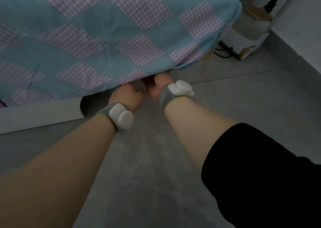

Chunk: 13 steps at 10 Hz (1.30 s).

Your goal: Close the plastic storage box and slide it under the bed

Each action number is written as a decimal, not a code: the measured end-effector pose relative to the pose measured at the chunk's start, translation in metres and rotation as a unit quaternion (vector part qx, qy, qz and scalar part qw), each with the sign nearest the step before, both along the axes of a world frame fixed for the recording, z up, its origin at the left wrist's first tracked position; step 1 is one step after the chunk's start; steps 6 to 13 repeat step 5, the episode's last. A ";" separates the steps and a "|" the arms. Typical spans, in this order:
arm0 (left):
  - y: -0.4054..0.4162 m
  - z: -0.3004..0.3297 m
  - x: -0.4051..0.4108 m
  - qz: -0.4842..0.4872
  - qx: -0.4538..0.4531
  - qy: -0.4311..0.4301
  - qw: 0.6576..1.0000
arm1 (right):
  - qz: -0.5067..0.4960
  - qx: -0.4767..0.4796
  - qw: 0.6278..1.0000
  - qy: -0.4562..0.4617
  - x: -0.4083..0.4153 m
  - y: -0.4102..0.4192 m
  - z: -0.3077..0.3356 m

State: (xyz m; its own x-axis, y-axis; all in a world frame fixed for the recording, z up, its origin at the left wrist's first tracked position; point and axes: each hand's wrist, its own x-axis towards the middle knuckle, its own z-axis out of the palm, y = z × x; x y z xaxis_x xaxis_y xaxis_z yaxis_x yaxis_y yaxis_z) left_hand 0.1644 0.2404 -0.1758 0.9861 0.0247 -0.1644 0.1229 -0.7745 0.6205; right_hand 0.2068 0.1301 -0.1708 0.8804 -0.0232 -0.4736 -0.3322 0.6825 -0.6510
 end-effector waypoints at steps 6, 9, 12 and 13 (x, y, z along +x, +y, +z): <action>-0.047 0.150 -0.056 0.142 -0.306 0.146 0.930 | 0.255 -0.186 0.943 0.108 -0.098 -0.129 0.147; -0.047 0.150 -0.056 0.142 -0.306 0.146 0.930 | 0.255 -0.186 0.943 0.108 -0.098 -0.129 0.147; -0.047 0.150 -0.056 0.142 -0.306 0.146 0.930 | 0.255 -0.186 0.943 0.108 -0.098 -0.129 0.147; -0.047 0.150 -0.056 0.142 -0.306 0.146 0.930 | 0.255 -0.186 0.943 0.108 -0.098 -0.129 0.147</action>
